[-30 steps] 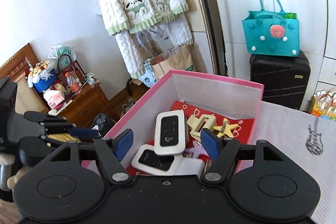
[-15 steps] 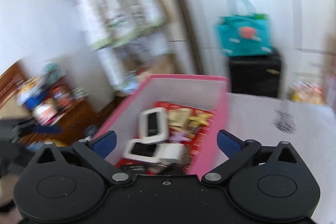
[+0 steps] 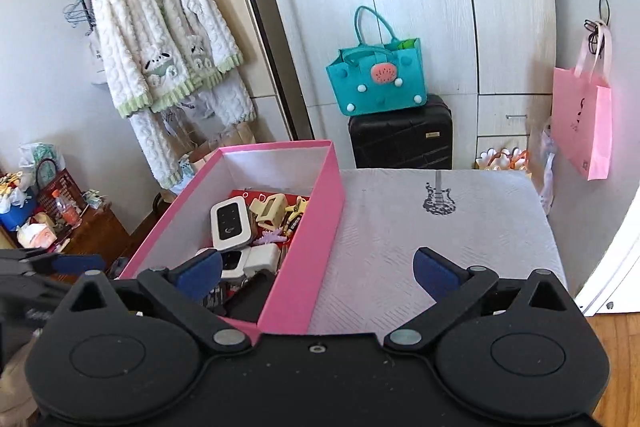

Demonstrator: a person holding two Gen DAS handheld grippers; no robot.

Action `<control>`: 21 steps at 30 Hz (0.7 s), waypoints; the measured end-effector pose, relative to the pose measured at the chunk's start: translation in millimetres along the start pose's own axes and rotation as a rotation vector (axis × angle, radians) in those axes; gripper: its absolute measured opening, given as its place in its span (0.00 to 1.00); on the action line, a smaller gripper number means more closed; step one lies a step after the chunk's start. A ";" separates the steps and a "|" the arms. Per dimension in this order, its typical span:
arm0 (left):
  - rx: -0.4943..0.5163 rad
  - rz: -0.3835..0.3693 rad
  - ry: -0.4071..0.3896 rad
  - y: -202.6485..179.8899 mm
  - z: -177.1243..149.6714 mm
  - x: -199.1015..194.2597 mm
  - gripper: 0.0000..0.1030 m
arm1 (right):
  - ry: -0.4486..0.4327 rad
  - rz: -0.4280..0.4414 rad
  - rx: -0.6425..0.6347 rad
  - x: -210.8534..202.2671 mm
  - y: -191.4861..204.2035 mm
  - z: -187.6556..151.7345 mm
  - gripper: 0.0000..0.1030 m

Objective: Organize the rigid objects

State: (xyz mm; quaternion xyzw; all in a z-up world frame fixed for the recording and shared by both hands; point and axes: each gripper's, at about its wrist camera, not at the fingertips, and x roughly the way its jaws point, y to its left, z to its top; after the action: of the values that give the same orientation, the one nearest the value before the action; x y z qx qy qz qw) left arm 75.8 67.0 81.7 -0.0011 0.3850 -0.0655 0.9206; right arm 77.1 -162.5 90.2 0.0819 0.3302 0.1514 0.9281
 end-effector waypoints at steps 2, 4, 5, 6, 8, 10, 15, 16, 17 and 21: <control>-0.002 0.040 -0.027 -8.5 -1.9 -2.6 0.96 | -0.020 0.018 -0.002 -11.7 -4.3 -5.2 1.00; 0.000 0.063 -0.033 -16.5 -3.2 -3.5 0.96 | -0.026 0.024 0.001 -19.2 -7.9 -10.3 1.00; 0.003 0.061 -0.030 -19.2 -3.5 -3.9 0.96 | -0.032 0.019 0.006 -22.5 -9.8 -12.3 1.00; 0.008 0.058 -0.029 -22.0 -3.8 -4.3 0.96 | -0.040 0.008 0.009 -25.5 -10.2 -15.0 1.00; 0.026 0.070 -0.033 -28.1 -4.1 -4.9 0.96 | -0.053 -0.032 0.018 -29.8 -13.3 -18.0 1.00; 0.039 0.081 -0.043 -34.4 -4.6 -5.3 0.96 | -0.052 -0.050 0.045 -30.7 -18.6 -19.7 1.00; 0.021 0.072 -0.051 -41.7 -9.6 -9.4 0.96 | -0.008 -0.049 0.103 -25.4 -32.2 -23.9 1.00; 0.018 0.084 -0.056 -43.4 -11.4 -10.5 0.96 | -0.005 -0.060 0.102 -25.3 -32.0 -25.8 1.00; 0.015 0.095 -0.059 -44.5 -12.8 -11.4 0.96 | -0.006 -0.079 0.093 -24.9 -30.7 -27.7 1.00; -0.006 0.098 -0.054 -45.3 -18.7 -12.3 0.97 | -0.016 -0.143 0.050 -25.5 -22.3 -35.6 1.00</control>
State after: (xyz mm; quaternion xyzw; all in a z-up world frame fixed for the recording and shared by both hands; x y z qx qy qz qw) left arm 48.6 24.5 79.6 0.0132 0.3597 -0.0189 0.9328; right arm 40.7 -190.2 72.2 0.0825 0.3315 0.0757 0.9368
